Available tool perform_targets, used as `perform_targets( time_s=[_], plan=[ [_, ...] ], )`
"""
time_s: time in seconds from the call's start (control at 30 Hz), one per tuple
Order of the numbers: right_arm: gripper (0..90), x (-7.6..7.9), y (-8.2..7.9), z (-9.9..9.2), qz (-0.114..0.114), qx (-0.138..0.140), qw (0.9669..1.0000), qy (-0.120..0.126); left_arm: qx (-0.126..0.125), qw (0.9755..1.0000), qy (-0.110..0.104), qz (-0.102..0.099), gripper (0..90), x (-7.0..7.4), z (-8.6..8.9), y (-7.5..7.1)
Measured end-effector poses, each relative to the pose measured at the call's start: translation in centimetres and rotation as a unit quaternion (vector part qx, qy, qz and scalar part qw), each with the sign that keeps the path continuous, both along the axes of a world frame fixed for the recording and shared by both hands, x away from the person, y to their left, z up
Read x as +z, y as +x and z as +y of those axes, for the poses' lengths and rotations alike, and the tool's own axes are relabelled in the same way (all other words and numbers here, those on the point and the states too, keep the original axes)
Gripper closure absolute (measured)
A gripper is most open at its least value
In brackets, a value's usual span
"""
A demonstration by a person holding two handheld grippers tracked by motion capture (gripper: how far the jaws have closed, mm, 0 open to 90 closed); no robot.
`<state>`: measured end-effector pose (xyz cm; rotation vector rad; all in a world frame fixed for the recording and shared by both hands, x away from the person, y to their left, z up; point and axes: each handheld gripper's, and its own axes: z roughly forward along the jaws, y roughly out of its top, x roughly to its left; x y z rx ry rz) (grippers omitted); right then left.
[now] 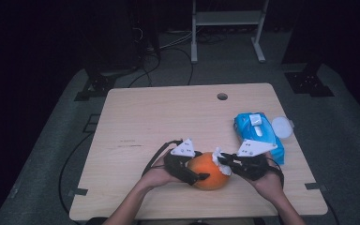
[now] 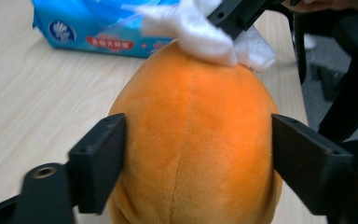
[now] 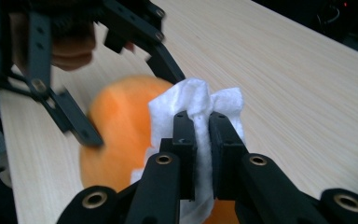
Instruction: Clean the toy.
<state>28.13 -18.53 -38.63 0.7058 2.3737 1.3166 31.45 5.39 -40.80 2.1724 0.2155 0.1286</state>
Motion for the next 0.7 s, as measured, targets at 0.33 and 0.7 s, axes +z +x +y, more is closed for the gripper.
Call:
perform_targets(
  time_s=[0.33, 0.7],
  plan=[
    [81.6, 0.1, 0.0, 0.1, -0.006, 0.001, 1.0, -0.003, -0.016, 0.9995, 0.008, -0.026, 26.9, -0.2, 0.7, 0.1],
    [81.5, 0.1, -0.6, 1.2, -0.002, 0.013, 0.9999, 0.009, 0.0, 0.9999, 0.007, 0.011, 19.4, -0.1, 0.3, 0.5]
  ],
)
